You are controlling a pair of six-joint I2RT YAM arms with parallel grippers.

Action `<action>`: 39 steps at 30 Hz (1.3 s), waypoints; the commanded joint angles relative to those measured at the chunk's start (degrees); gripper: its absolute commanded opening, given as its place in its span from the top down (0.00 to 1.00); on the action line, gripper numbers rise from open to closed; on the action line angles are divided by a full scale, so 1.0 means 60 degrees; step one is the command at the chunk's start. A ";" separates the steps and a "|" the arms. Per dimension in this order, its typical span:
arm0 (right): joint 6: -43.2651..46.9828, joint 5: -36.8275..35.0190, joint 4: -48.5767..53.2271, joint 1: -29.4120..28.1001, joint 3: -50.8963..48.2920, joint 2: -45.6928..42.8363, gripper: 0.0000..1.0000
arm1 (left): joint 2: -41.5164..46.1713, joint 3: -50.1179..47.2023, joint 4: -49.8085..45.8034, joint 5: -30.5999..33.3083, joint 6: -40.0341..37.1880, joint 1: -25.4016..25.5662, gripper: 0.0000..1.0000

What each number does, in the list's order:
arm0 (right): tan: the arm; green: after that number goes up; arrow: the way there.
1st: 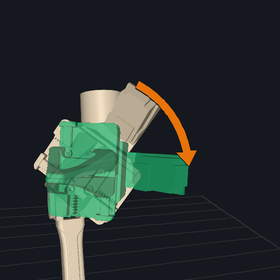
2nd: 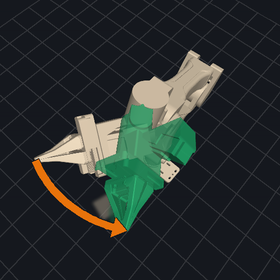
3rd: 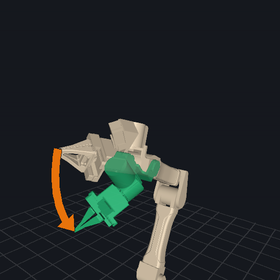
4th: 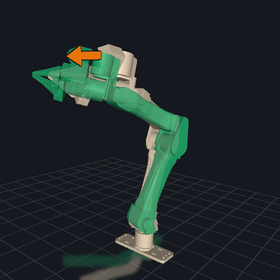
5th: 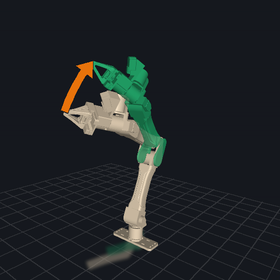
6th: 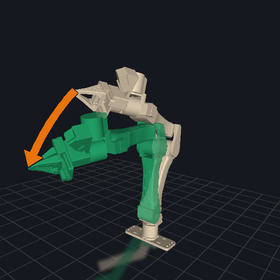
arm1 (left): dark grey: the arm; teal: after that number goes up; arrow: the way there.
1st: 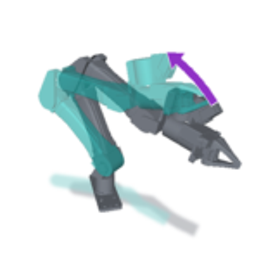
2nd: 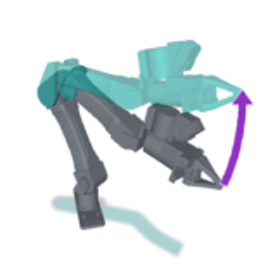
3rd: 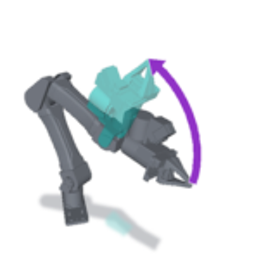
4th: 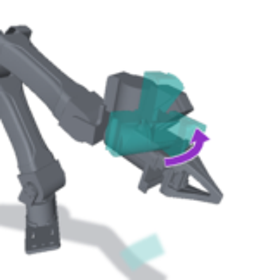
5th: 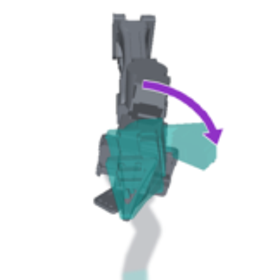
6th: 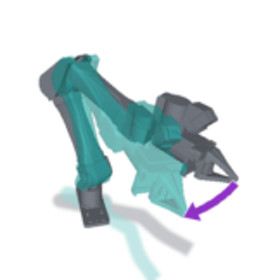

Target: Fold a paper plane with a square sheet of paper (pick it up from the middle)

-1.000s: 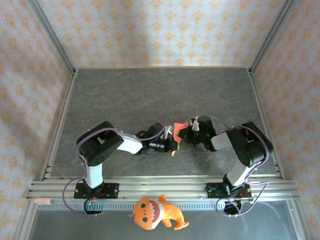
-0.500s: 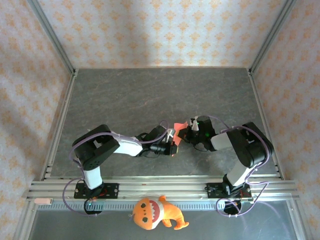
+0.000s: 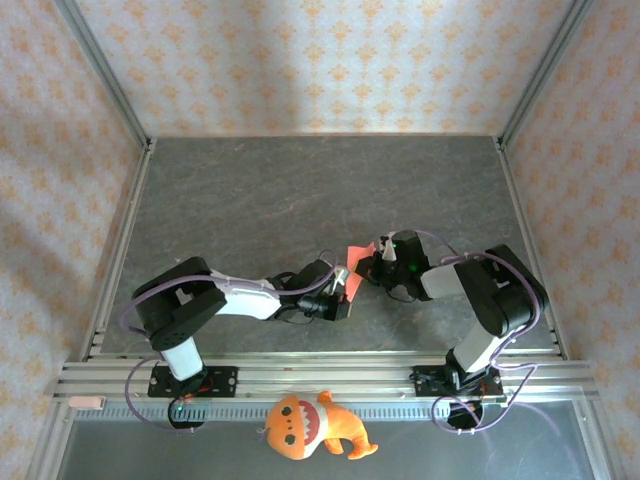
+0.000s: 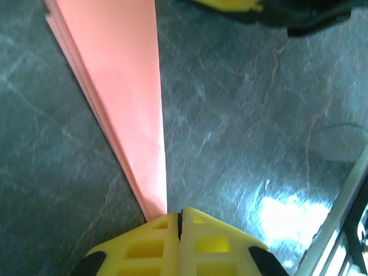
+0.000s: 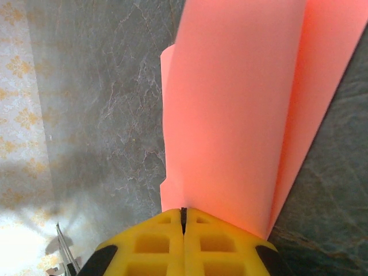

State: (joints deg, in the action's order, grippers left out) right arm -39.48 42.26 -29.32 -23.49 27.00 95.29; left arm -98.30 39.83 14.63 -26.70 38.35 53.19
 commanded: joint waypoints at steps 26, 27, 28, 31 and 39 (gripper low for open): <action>0.0106 -0.1383 0.1377 -0.0087 -0.0256 0.0449 1.00 | -0.0983 0.1343 0.1367 0.0003 0.0823 -0.0898 0.99; 0.0104 -0.1375 0.1363 -0.0097 -0.0260 0.0452 1.00 | -0.1092 0.1370 0.1438 0.0014 0.0830 -0.0936 0.99; 0.0106 -0.1365 0.1371 -0.0098 -0.0238 0.0474 1.00 | -0.1202 0.1367 0.1527 0.0036 0.0852 -0.0953 0.99; 0.0121 -0.1341 0.1371 -0.0114 -0.0223 0.0533 1.00 | -0.1241 0.1389 0.1467 0.0337 0.0831 -0.0971 0.98; 0.0048 -0.1147 0.1254 -0.0133 -0.0227 0.0450 1.00 | -0.1812 0.1357 0.0436 0.0971 0.0818 -0.0956 0.98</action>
State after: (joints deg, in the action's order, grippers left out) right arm -39.79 42.04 -29.41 -23.86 27.03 95.04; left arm -107.07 48.25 20.75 -23.40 43.07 47.62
